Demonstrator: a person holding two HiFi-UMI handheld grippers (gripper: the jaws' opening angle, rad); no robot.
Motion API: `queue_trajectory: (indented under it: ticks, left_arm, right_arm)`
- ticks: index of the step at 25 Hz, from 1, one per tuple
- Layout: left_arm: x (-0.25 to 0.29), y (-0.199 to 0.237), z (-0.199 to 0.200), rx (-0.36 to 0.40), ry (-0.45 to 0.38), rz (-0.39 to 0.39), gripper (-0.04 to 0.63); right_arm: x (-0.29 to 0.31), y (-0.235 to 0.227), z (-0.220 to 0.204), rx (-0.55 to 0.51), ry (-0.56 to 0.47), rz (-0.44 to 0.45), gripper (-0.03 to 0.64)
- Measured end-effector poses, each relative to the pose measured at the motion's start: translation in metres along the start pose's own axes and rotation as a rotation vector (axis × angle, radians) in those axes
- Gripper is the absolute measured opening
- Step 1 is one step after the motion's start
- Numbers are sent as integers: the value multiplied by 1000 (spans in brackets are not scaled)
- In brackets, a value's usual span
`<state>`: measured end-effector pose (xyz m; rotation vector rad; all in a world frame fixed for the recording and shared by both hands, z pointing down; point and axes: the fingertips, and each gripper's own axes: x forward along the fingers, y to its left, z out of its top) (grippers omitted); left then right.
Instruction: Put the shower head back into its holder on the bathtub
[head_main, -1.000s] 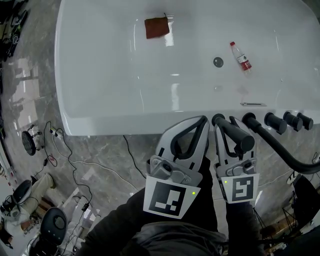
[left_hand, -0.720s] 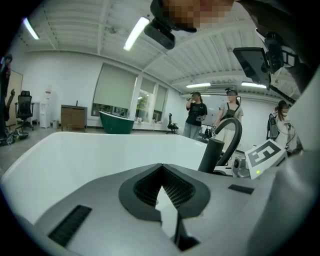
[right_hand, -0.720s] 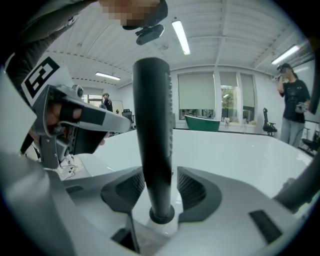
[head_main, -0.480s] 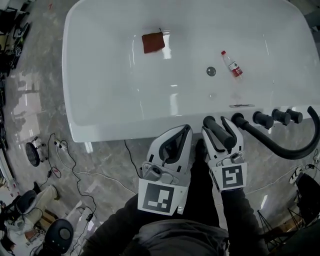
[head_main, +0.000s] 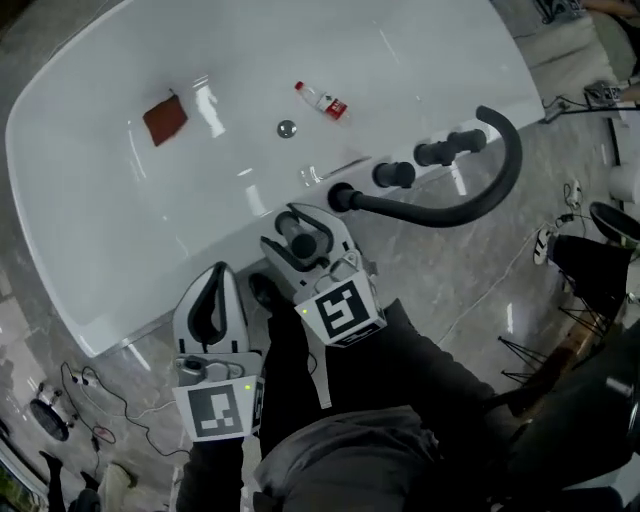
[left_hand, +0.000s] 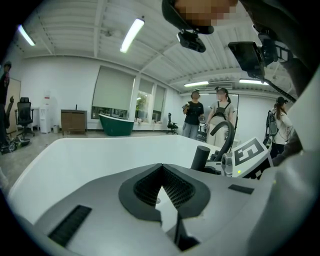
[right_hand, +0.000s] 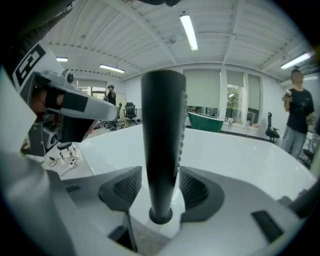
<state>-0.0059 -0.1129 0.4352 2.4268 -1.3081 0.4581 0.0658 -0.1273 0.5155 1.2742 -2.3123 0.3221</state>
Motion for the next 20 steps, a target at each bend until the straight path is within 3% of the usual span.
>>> queue_trajectory:
  ticks: [3,20]
  left_arm:
    - [9,-8,6,34,-54,-26,4]
    - [10,-15,0,46,-60,-49,3]
  right_arm:
    - [-6,-11,-6,-29,-1,-26,235]
    - [-2,-10,-12,-62,7,-39,234]
